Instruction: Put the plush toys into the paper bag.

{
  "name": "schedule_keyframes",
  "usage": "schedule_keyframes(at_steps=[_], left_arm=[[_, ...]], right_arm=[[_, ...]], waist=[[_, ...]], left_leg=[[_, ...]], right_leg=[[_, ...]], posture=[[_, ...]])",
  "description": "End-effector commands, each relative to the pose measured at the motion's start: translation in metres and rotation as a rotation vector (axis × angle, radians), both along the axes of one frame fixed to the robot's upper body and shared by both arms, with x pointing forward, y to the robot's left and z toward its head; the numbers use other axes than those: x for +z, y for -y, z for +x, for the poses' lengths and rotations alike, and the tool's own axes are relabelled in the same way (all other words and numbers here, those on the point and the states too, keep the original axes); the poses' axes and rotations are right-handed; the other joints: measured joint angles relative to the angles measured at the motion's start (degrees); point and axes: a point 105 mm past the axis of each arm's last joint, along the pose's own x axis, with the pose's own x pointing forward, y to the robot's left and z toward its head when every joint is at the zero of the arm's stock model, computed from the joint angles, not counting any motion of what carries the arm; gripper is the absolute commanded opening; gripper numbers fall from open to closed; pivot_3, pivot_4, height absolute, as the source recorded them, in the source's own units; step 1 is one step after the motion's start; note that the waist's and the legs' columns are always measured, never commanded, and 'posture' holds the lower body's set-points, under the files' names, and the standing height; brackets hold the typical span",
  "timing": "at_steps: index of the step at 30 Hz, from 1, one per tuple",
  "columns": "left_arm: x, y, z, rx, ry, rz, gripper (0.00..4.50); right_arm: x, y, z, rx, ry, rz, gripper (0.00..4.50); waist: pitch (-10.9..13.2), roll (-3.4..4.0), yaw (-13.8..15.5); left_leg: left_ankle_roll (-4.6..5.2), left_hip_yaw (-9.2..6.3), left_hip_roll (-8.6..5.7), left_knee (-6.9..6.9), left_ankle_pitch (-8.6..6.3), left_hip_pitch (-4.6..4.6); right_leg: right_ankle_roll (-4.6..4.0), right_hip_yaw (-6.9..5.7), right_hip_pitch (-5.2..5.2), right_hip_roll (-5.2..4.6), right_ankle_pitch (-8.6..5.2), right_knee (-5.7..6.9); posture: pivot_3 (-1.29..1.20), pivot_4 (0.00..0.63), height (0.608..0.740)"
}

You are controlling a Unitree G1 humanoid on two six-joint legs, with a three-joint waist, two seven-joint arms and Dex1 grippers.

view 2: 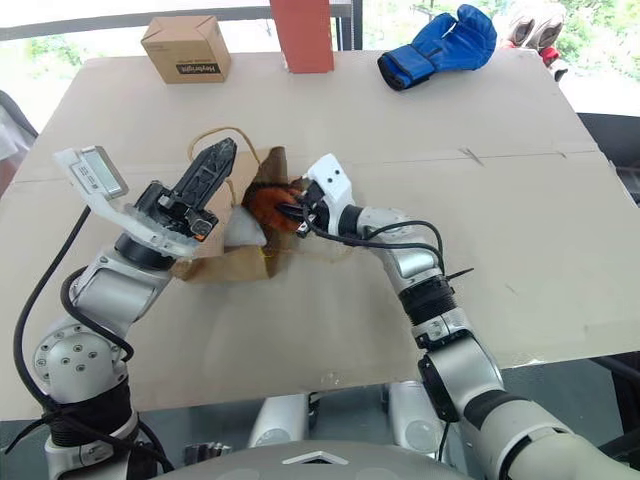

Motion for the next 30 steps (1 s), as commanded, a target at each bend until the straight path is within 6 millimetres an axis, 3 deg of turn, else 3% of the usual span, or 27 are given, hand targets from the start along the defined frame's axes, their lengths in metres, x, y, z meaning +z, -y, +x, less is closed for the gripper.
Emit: schedule_keyframes(at_steps=[1,8,15,16,23,30], left_arm=[[0.009,0.007,-0.004,-0.059,0.037,-0.006,0.0],[0.008,0.016,0.0,-0.088,0.046,0.019,0.0],[0.004,0.012,-0.003,-0.055,0.045,0.037,0.0],[0.003,0.011,-0.003,-0.047,0.043,0.035,0.0],[0.001,-0.011,-0.009,0.031,0.034,0.012,0.0],[0.003,-0.024,-0.01,0.034,0.04,0.001,0.0]], right_arm=[[0.012,-0.011,0.005,-0.033,0.066,-0.031,0.05],[0.004,-0.059,-0.003,0.068,0.092,-0.049,0.05],[-0.004,-0.07,-0.022,0.241,0.047,-0.008,0.05],[-0.003,-0.069,-0.024,0.255,0.045,0.005,0.74],[-0.006,-0.039,-0.028,0.254,0.134,-0.069,3.82],[0.013,0.011,-0.035,0.189,0.147,-0.095,3.82]], waist=[[0.0,0.0,-0.04],[0.0,-0.01,0.04],[0.0,0.0,-0.15],[0.01,0.01,-0.25],[0.01,0.02,-0.09],[0.02,0.03,0.35]], left_leg=[[0.0,0.0,0.0,0.0,0.0,0.0],[0.0,-0.01,0.0,-0.03,0.0,-0.02],[0.0,-0.02,-0.02,-0.02,0.0,-0.03],[-0.01,-0.03,-0.01,-0.02,0.0,-0.03],[-0.01,-0.05,0.0,-0.03,0.0,-0.03],[-0.09,-0.03,-0.04,0.04,0.05,-0.04]], right_leg=[[0.0,0.0,0.0,0.0,0.0,0.0],[0.0,0.03,-0.05,0.04,0.0,0.01],[0.0,-0.01,-0.02,0.0,0.0,-0.02],[0.0,0.0,-0.03,0.01,0.0,0.0],[0.0,-0.02,-0.06,0.02,-0.01,0.04],[0.0,-0.05,-0.03,-0.07,-0.01,0.01]], posture=[[0.0,0.15,0.74],[0.0,0.15,0.74],[0.0,0.15,0.74],[0.0,0.15,0.74],[0.0,0.15,0.74],[0.0,0.15,0.74]])
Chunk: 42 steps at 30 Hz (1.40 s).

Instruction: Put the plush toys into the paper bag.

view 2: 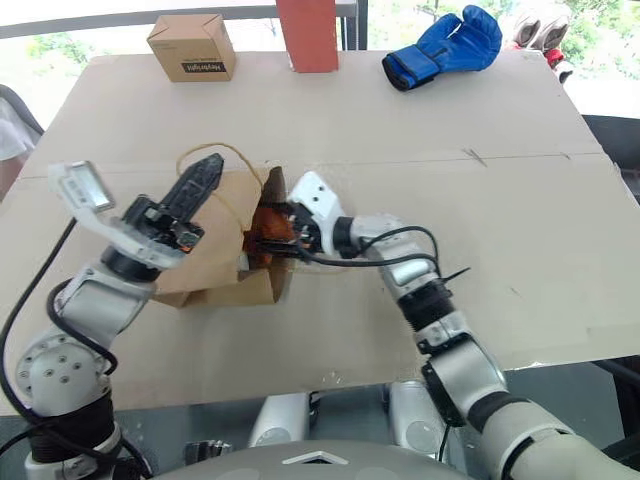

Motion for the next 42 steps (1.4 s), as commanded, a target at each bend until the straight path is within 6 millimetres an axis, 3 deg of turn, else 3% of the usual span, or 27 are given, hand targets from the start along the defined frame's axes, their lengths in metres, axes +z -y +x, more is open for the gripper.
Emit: schedule_keyframes(at_steps=[1,6,10,15,20,25,31,32,33,36,37,40,42], left_arm=[[0.012,0.001,-0.003,-0.031,0.059,-0.012,0.0],[0.026,0.002,0.003,-0.051,0.104,-0.045,0.0],[0.039,0.002,0.007,-0.075,0.137,-0.059,0.0],[0.049,0.002,0.009,-0.1,0.162,-0.068,0.0],[0.053,0.006,0.01,-0.127,0.172,-0.075,0.0],[0.047,0.012,0.003,-0.15,0.147,-0.066,0.0],[0.044,0.01,-0.011,-0.129,0.14,-0.061,0.0],[0.043,0.009,-0.012,-0.124,0.139,-0.062,0.0],[0.044,0.009,-0.013,-0.119,0.139,-0.063,0.0],[0.044,0.005,-0.017,-0.094,0.142,-0.06,0.0],[0.044,0.005,-0.018,-0.089,0.143,-0.059,0.0],[0.044,-0.002,-0.021,-0.048,0.145,-0.058,0.0],[0.043,-0.006,-0.024,-0.033,0.141,-0.055,0.0]], right_arm=[[0.024,0.015,-0.01,-0.011,0.027,0.04,3.82],[0.017,0.064,-0.014,-0.184,-0.123,0.004,3.82],[0.004,0.099,-0.033,-0.265,-0.341,0.033,3.82],[-0.001,0.125,-0.052,-0.332,-0.532,0.105,3.82],[-0.002,0.113,-0.048,-0.341,-0.632,0.209,3.82],[-0.002,0.084,0.002,-0.434,-0.686,0.335,3.82],[0.004,0.045,0.03,-0.373,-0.697,0.386,3.82],[0.004,0.042,0.032,-0.368,-0.695,0.386,3.34],[0.004,0.04,0.034,-0.365,-0.69,0.387,3.24],[0.006,0.036,0.031,-0.318,-0.683,0.379,1.71],[0.006,0.037,0.029,-0.309,-0.681,0.375,1.41],[0.016,0.058,0.013,-0.284,-0.628,0.364,0.04],[0.011,0.086,0.004,-0.337,-0.58,0.31,0.29]], waist=[[0.0,0.0,-0.15],[-0.01,-0.01,0.22],[-0.01,-0.02,0.19],[-0.01,-0.02,-0.12],[-0.01,-0.02,-0.43],[0.02,0.03,-0.7],[0.01,0.02,-0.46],[0.01,0.02,-0.47],[0.02,0.03,-0.45],[0.02,0.03,-0.35],[0.02,0.03,-0.38],[0.02,0.03,-0.27],[0.02,0.04,-0.26]], left_leg=[[-0.01,-0.01,0.01,-0.01,0.01,0.02],[-0.02,-0.07,0.01,-0.02,0.01,-0.02],[-0.01,-0.06,0.0,-0.03,0.01,-0.04],[-0.01,-0.07,0.0,-0.04,0.01,-0.03],[0.0,-0.15,0.0,-0.04,0.01,0.0],[0.0,-0.17,0.01,-0.03,0.02,-0.01],[0.01,-0.25,-0.01,-0.09,0.01,-0.08],[0.01,-0.26,-0.01,-0.11,0.01,-0.09],[0.01,-0.27,-0.01,-0.12,0.01,-0.08],[0.01,-0.31,0.0,-0.14,0.01,-0.09],[0.0,-0.31,-0.01,-0.14,0.01,-0.09],[0.0,-0.31,-0.01,-0.13,0.01,-0.1],[0.0,-0.32,-0.01,-0.13,0.01,-0.09]], right_leg=[[0.0,0.0,0.0,0.02,0.0,0.01],[-0.01,0.01,0.0,0.06,-0.01,-0.01],[-0.01,0.01,-0.01,0.05,-0.01,-0.05],[-0.01,0.03,0.0,0.07,-0.01,-0.05],[0.0,0.04,-0.01,0.14,-0.01,-0.05],[0.01,0.07,-0.04,0.16,0.0,-0.05],[0.0,0.01,-0.03,0.16,0.0,-0.14],[-0.01,0.0,-0.03,0.16,0.0,-0.14],[-0.01,-0.01,-0.03,0.16,0.0,-0.14],[-0.01,-0.06,-0.02,0.16,0.0,-0.14],[-0.01,-0.06,-0.02,0.16,0.0,-0.14],[-0.01,-0.07,-0.01,0.14,0.0,-0.15],[-0.01,-0.07,-0.01,0.15,0.0,-0.15]], posture=[[0.0,0.15,0.74],[0.0,0.15,0.74],[0.0,0.15,0.74],[0.0,0.15,0.74],[0.0,0.15,0.74],[0.0,0.15,0.74],[0.0,0.15,0.74],[0.0,0.15,0.74],[0.0,0.15,0.74],[0.0,0.15,0.74],[0.0,0.15,0.74],[0.0,0.15,0.74],[0.0,0.15,0.74]])
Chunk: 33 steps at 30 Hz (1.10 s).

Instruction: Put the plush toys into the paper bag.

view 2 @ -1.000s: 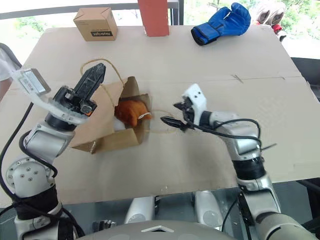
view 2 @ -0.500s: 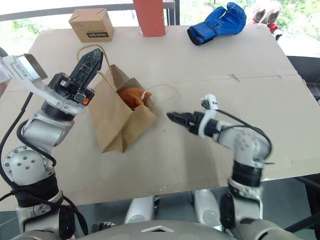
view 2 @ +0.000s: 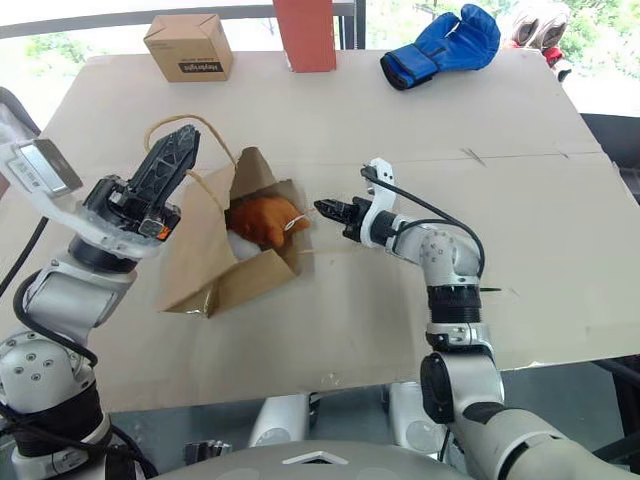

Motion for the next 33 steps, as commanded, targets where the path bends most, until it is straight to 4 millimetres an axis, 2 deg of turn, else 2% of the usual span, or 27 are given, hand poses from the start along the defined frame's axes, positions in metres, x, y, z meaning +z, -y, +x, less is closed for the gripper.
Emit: schedule_keyframes(at_steps=[1,3,5,6,7,9,10,14,18,20,23,25,26,29,33], left_arm=[[0.013,-0.008,-0.016,0.025,0.066,0.004,0.0],[0.014,-0.011,-0.018,0.031,0.065,0.004,0.0],[0.015,-0.016,-0.02,0.036,0.061,0.009,0.0],[0.015,-0.017,-0.02,0.038,0.058,0.013,0.0],[0.015,-0.019,-0.021,0.042,0.056,0.018,0.0],[0.015,-0.02,-0.021,0.045,0.054,0.022,0.0],[0.015,-0.02,-0.021,0.045,0.053,0.025,0.0],[0.013,-0.018,-0.022,0.042,0.05,0.031,0.0],[0.013,-0.018,-0.023,0.045,0.05,0.031,0.0],[0.013,-0.018,-0.024,0.047,0.052,0.031,0.0],[0.014,-0.019,-0.024,0.053,0.054,0.031,0.0],[0.014,-0.019,-0.025,0.05,0.058,0.035,0.0],[0.015,-0.021,-0.023,0.054,0.063,0.035,0.0],[0.02,-0.029,-0.019,0.064,0.078,0.049,0.0],[0.03,-0.042,-0.011,0.078,0.102,0.061,0.0]], right_arm=[[0.012,0.042,-0.026,0.005,0.105,-0.056,0.64],[0.007,0.048,-0.033,0.005,0.078,-0.066,1.31],[-0.001,0.053,-0.037,-0.008,0.041,-0.094,2.52],[-0.004,0.054,-0.036,-0.025,0.02,-0.101,2.97],[-0.007,0.056,-0.035,-0.045,-0.004,-0.103,3.21],[-0.009,0.056,-0.034,-0.055,-0.031,-0.098,4.16],[-0.009,0.053,-0.035,-0.036,-0.044,-0.08,4.42],[-0.001,0.025,-0.039,0.058,-0.07,0.02,4.42],[-0.006,0.012,-0.037,0.08,-0.075,0.022,3.27],[0.0,0.008,-0.039,0.114,-0.057,0.057,2.34],[0.031,0.005,-0.04,0.142,0.044,0.189,0.93],[0.055,0.006,-0.045,0.172,0.105,0.3,0.17],[0.071,0.008,-0.049,0.196,0.143,0.359,0.05],[0.105,0.012,-0.06,0.242,0.226,0.45,0.05],[0.137,0.018,-0.076,0.274,0.323,0.481,0.05]], waist=[[0.0,0.01,0.4],[0.0,0.0,0.28],[0.01,0.02,-0.27],[0.03,0.05,-0.44],[0.03,0.06,-0.62],[0.04,0.08,-0.46],[0.04,0.08,-0.34],[0.04,0.08,-0.21],[0.05,0.09,-0.21],[0.05,0.09,-0.16],[0.06,0.1,-0.2],[0.08,0.13,-0.22],[0.08,0.14,-0.22],[0.09,0.15,-0.22],[0.09,0.16,-0.16]], left_leg=[[0.0,-0.01,0.0,0.0,0.0,0.0],[0.0,-0.02,-0.01,-0.02,0.0,-0.02],[0.0,-0.01,0.02,-0.02,0.0,0.02],[0.0,-0.03,0.03,-0.03,0.0,0.06],[0.0,-0.04,0.03,-0.04,0.0,0.08],[0.0,-0.18,0.05,-0.05,0.0,0.12],[0.0,-0.22,0.05,-0.05,0.0,0.1],[0.0,-0.2,0.03,-0.05,0.0,0.04],[0.0,-0.21,0.03,-0.05,0.0,0.04],[0.0,-0.22,0.03,-0.06,0.0,0.02],[0.0,-0.21,0.03,-0.06,0.0,0.01],[0.0,-0.22,0.04,-0.07,0.0,0.02],[0.0,-0.23,0.04,-0.07,0.0,0.02],[0.0,-0.26,0.05,-0.07,0.0,0.02],[0.0,-0.3,0.05,-0.1,0.0,0.01]], right_leg=[[0.0,-0.01,0.0,0.01,0.0,0.0],[-0.01,-0.04,0.05,-0.04,-0.01,-0.15],[-0.01,-0.02,0.04,0.02,-0.01,-0.16],[-0.02,-0.01,0.04,0.04,0.01,-0.15],[-0.06,0.03,0.02,0.07,0.04,-0.15],[-0.11,0.08,0.0,0.19,0.07,-0.15],[-0.11,0.07,-0.01,0.21,0.07,-0.15],[-0.12,0.09,0.01,0.19,0.08,-0.25],[-0.12,0.08,0.01,0.19,0.08,-0.25],[-0.12,0.07,0.01,0.19,0.08,-0.28],[-0.12,0.08,0.0,0.18,0.08,-0.29],[-0.12,0.07,0.0,0.19,0.08,-0.28],[-0.12,0.07,0.0,0.2,0.08,-0.27],[-0.12,0.03,0.0,0.2,0.08,-0.26],[-0.12,-0.03,0.01,0.2,0.07,-0.29]], posture=[[0.0,0.15,0.74],[0.0,0.15,0.74],[0.0,0.15,0.74],[0.0,0.15,0.74],[0.0,0.15,0.74],[0.0,0.15,0.74],[0.0,0.15,0.74],[0.0,0.15,0.74],[0.0,0.15,0.74],[0.0,0.15,0.74],[0.0,0.15,0.74],[0.0,0.15,0.74],[0.0,0.15,0.74],[0.0,0.15,0.74],[0.0,0.15,0.74]])
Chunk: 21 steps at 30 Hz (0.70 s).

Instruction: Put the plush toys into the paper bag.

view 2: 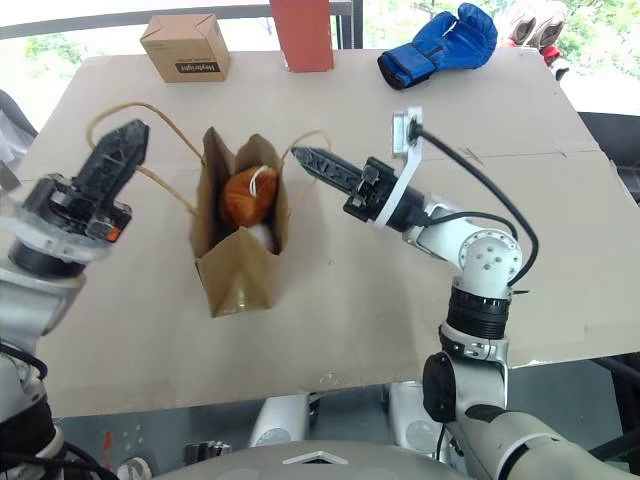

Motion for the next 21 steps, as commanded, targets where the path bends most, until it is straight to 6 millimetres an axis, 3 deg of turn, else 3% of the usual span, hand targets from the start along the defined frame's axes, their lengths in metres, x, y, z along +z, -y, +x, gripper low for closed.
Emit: schedule_keyframes(at_steps=[1,4,9,11,12,14,16,17,19,21], left_arm=[[0.016,-0.008,-0.001,-0.002,0.066,0.011,0.0],[0.008,-0.009,0.016,0.027,0.049,0.088,0.0],[-0.027,0.004,0.041,0.022,-0.016,0.257,0.0],[-0.026,0.0,0.039,-0.005,0.003,0.268,0.0],[-0.024,-0.004,0.037,-0.008,0.012,0.276,0.34],[-0.022,-0.011,0.034,0.001,0.018,0.286,1.03],[-0.022,-0.019,0.028,-0.003,0.003,0.291,2.0],[-0.023,-0.022,0.024,-0.013,-0.012,0.291,2.24],[-0.026,-0.029,0.014,-0.036,-0.04,0.298,3.29],[-0.032,-0.034,0.003,-0.067,-0.069,0.322,4.19]], right_arm=[[0.028,0.009,-0.015,0.005,0.09,0.045,0.05],[0.024,0.014,-0.016,-0.063,0.149,-0.082,0.05],[0.001,0.019,-0.018,-0.147,0.215,-0.275,0.05],[0.0,0.02,-0.017,-0.194,0.279,-0.344,0.59],[0.0,0.02,-0.02,-0.184,0.302,-0.357,0.88],[-0.002,0.022,-0.028,-0.161,0.342,-0.385,1.9],[-0.006,0.029,-0.035,-0.146,0.378,-0.442,2.9],[-0.008,0.034,-0.039,-0.137,0.388,-0.469,3.17],[-0.011,0.043,-0.045,-0.116,0.394,-0.496,4.23],[-0.011,0.05,-0.051,-0.088,0.398,-0.505,4.28]], waist=[[0.0,0.0,-0.04],[0.02,0.03,0.06],[0.01,0.05,-0.07],[0.04,0.1,-0.39],[0.04,0.1,-0.47],[0.04,0.1,-0.4],[0.04,0.09,-0.26],[0.04,0.1,-0.23],[0.03,0.08,-0.22],[0.04,0.08,-0.25]], left_leg=[[0.0,0.0,0.0,0.0,0.0,0.0],[0.0,0.02,-0.01,0.0,0.0,-0.02],[0.0,0.03,-0.03,-0.05,0.0,0.01],[0.0,0.13,-0.02,-0.07,0.0,-0.03],[0.0,0.18,-0.01,-0.1,0.0,-0.02],[0.0,0.16,0.01,-0.14,0.0,-0.01],[0.0,0.15,0.02,-0.18,0.0,-0.02],[0.01,0.16,0.01,-0.19,-0.01,-0.01],[0.02,0.24,-0.01,-0.2,-0.02,-0.01],[0.02,0.3,-0.02,-0.2,-0.02,-0.01]], right_leg=[[0.0,0.0,0.0,0.0,0.0,-0.01],[0.0,0.0,0.0,-0.03,0.0,-0.02],[-0.01,0.02,-0.01,-0.03,-0.01,-0.04],[0.0,0.11,-0.1,-0.02,0.0,-0.03],[0.0,0.15,-0.13,-0.01,0.0,-0.03],[-0.01,0.14,-0.14,0.0,0.0,-0.03],[-0.02,0.14,-0.14,0.0,-0.01,-0.05],[-0.02,0.14,-0.12,-0.02,-0.02,-0.07],[-0.01,0.16,-0.12,-0.11,-0.02,-0.13],[-0.03,0.17,-0.12,-0.16,-0.03,-0.15]], posture=[[0.0,0.15,0.74],[0.0,0.15,0.74],[0.0,0.15,0.74],[0.0,0.15,0.74],[0.0,0.15,0.74],[0.0,0.15,0.74],[0.0,0.15,0.74],[0.0,0.15,0.74],[0.0,0.15,0.74],[0.0,0.15,0.74]])
